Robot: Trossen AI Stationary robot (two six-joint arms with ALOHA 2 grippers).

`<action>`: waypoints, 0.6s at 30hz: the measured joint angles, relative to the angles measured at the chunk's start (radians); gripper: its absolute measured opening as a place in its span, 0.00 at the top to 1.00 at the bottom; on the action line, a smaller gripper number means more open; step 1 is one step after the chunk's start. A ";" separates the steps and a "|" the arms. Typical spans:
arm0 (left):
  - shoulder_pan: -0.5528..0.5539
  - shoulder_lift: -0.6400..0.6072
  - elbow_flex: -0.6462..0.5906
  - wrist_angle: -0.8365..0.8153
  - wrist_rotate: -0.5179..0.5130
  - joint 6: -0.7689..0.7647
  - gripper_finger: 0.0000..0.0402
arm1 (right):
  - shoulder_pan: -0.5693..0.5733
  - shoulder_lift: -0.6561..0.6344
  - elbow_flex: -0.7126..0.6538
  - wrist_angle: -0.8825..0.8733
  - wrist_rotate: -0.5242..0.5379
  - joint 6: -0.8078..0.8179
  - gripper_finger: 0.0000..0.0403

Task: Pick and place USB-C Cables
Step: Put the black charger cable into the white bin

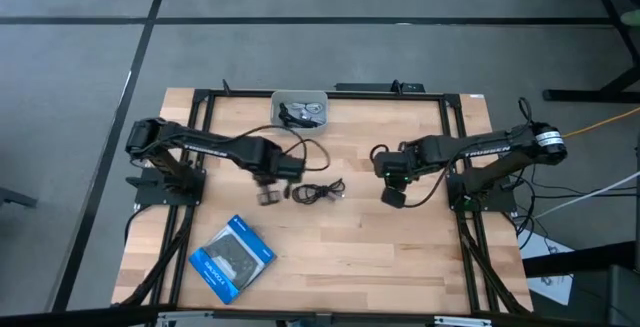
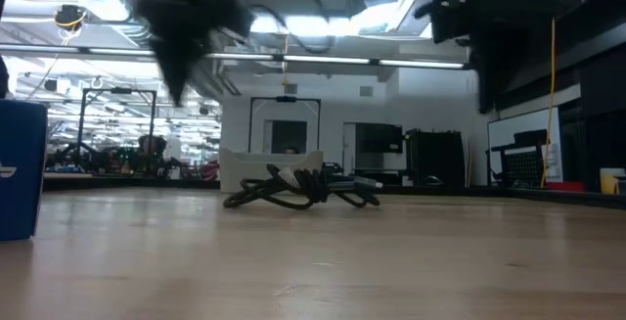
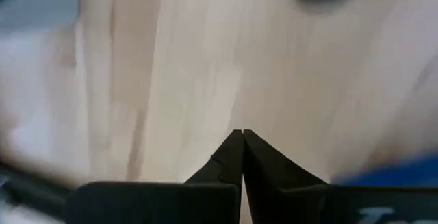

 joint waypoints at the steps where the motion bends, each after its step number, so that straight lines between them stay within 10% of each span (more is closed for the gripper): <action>1: -0.010 -0.019 0.004 -0.053 0.000 0.009 1.00 | 0.000 0.001 0.000 0.033 0.000 0.000 0.80; 8: -0.076 -0.234 -0.043 -0.219 -0.063 -0.068 1.00 | 0.000 0.006 0.000 0.307 0.026 -0.030 0.80; 18: -0.145 -0.659 -0.292 0.016 -0.245 -0.154 1.00 | 0.000 0.047 0.000 0.745 0.160 -0.267 0.80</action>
